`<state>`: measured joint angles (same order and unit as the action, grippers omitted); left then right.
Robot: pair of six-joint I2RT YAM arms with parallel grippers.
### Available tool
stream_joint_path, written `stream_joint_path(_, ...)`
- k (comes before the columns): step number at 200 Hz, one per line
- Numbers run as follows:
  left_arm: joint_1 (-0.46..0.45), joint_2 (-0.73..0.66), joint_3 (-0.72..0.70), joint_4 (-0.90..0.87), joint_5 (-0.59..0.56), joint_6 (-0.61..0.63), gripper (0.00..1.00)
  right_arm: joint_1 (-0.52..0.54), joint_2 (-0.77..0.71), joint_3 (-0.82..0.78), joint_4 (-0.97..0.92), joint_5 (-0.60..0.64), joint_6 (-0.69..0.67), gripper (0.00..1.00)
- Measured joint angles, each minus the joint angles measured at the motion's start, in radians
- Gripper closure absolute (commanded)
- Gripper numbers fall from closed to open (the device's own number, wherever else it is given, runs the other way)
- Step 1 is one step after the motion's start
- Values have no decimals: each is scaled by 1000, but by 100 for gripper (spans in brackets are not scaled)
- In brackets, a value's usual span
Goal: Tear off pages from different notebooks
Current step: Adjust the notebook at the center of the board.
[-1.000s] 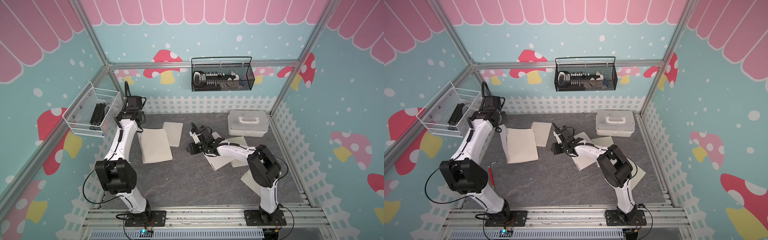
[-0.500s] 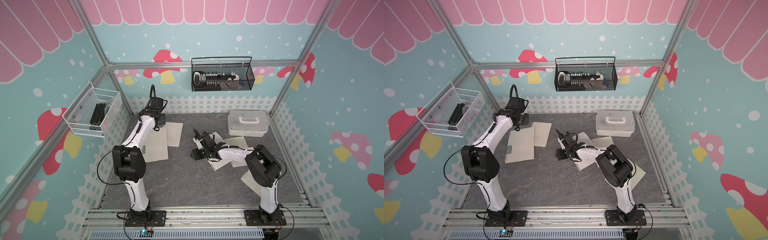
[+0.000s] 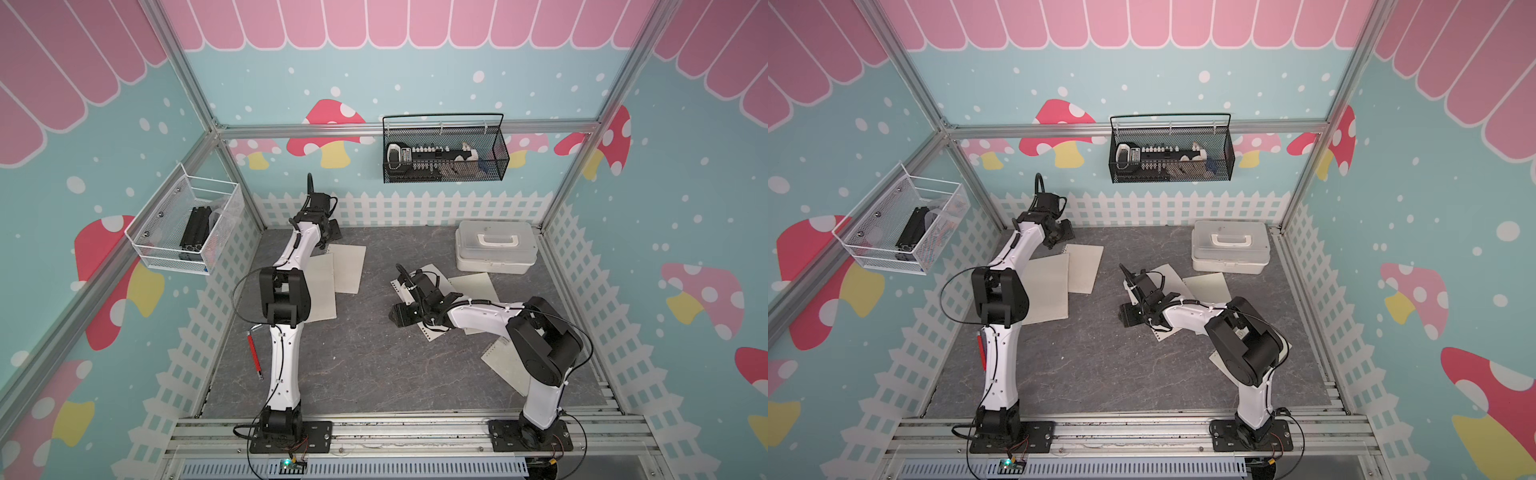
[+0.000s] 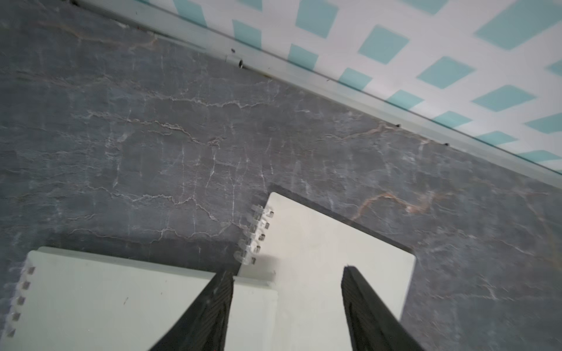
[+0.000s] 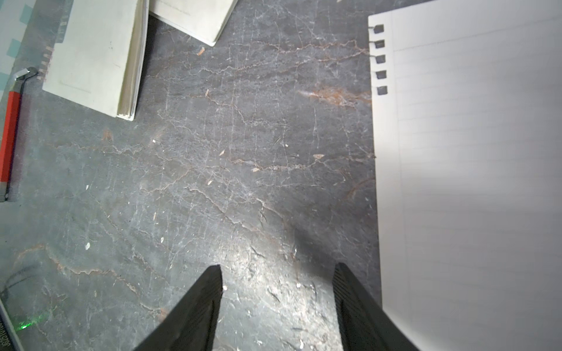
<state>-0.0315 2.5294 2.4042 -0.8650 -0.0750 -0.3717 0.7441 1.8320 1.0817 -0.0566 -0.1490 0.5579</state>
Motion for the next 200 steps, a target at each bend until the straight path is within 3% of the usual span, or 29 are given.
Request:
stream_joint_path(47,4,42,-26,-56,31,-51,49,0,-27,-47,22,3,0,35)
stream_joint_path(79,-27,1,-121,-35,43,-86,49,0,-27,-47,31,6,4,35)
stream_joint_path(162,-122,2,-127,-74,87,-119,53,0,-42,-48,39,22,9,34)
stream_joint_path(180,-110,-54,-222,-51,90,-119,48,0,-60,-56,42,29,8,33)
stream_joint_path(200,-90,-204,-442,-28,83,-119,45,0,-71,-63,42,37,8,33)
